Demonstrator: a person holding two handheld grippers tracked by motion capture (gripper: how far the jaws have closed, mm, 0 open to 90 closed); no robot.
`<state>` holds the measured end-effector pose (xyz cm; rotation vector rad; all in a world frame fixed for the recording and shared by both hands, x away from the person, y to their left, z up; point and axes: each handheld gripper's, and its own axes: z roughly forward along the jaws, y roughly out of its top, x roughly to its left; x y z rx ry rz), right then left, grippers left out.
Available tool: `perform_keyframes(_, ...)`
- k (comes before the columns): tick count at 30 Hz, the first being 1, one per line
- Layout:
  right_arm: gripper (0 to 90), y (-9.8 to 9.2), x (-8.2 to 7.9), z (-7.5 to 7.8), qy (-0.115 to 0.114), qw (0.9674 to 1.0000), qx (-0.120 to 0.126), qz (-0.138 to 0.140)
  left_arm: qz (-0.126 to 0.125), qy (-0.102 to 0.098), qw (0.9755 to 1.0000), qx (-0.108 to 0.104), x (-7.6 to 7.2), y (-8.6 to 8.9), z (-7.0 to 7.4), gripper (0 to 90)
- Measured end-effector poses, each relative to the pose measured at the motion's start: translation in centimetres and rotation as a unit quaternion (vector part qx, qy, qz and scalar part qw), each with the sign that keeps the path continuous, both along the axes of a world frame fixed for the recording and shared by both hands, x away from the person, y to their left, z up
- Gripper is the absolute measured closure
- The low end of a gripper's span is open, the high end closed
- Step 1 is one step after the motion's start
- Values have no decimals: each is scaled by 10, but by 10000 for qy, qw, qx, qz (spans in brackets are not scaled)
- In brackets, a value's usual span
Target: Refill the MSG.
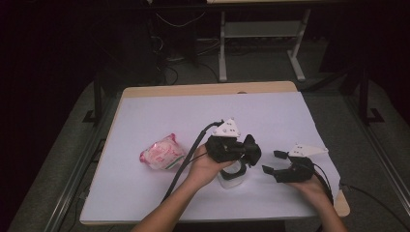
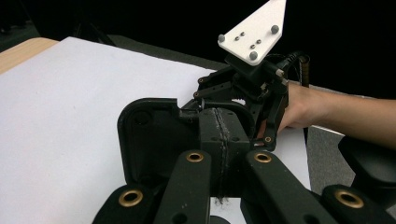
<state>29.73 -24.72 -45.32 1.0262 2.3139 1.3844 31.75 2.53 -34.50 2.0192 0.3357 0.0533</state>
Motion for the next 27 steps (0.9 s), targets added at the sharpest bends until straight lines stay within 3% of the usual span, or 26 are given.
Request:
perform_keyframes(12, 208, -1, 0, 0, -4, 10000, 6, 9, -12, -48, 10000, -35, -3, 5, 6, 899)
perform_keyframes(19, 208, 0, 0, -1, 14, 10000, -6, 0, 60, -38, 9999, -79, -9, 26, 20, 899)
perform_keyframes(27, 208, 0, 0, -1, 38, 10000, -25, -3, 289, -32, 9996, -52, -12, 62, 35, 898)
